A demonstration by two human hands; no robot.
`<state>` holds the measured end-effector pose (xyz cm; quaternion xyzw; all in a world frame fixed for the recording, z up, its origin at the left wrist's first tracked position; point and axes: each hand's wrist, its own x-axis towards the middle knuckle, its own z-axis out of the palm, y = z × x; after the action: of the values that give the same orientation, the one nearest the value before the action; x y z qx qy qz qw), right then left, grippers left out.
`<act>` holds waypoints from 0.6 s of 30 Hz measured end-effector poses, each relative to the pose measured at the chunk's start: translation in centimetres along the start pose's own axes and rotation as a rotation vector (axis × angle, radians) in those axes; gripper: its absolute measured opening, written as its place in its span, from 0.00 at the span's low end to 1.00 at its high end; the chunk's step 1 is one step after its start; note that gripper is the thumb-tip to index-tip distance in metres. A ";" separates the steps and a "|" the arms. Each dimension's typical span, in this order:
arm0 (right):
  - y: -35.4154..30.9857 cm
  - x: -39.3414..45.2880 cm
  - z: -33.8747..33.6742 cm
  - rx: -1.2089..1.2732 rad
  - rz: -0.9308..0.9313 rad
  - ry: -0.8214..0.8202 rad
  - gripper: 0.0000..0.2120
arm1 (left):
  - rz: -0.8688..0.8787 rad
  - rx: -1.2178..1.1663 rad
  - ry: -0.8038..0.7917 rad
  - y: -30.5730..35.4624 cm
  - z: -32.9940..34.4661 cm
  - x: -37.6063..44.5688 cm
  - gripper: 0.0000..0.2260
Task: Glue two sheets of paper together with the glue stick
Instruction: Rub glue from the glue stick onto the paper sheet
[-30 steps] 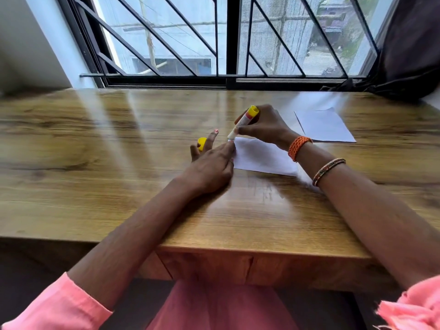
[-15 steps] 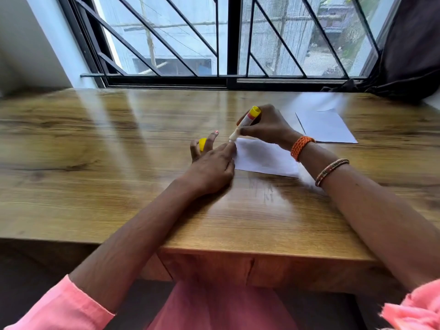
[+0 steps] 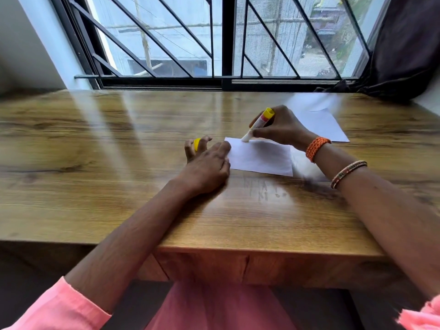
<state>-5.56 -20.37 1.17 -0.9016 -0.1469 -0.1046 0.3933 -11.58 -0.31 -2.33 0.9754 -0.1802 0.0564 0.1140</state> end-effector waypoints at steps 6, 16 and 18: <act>0.3 -0.9 -0.7 0.040 0.039 0.029 0.04 | -0.004 0.049 0.001 0.1 0.0 -0.1 0.22; 1.4 -2.2 -2.0 0.052 0.117 0.074 0.04 | -0.001 0.045 0.007 0.1 0.1 -0.1 0.21; 1.5 -2.5 -2.3 0.056 0.133 0.082 0.05 | -0.001 0.056 0.006 0.0 0.1 -0.1 0.21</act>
<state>-7.50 -23.53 0.95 -0.8929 -0.0735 -0.1109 0.4301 -11.64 -0.31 -2.42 0.9781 -0.1776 0.0643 0.0870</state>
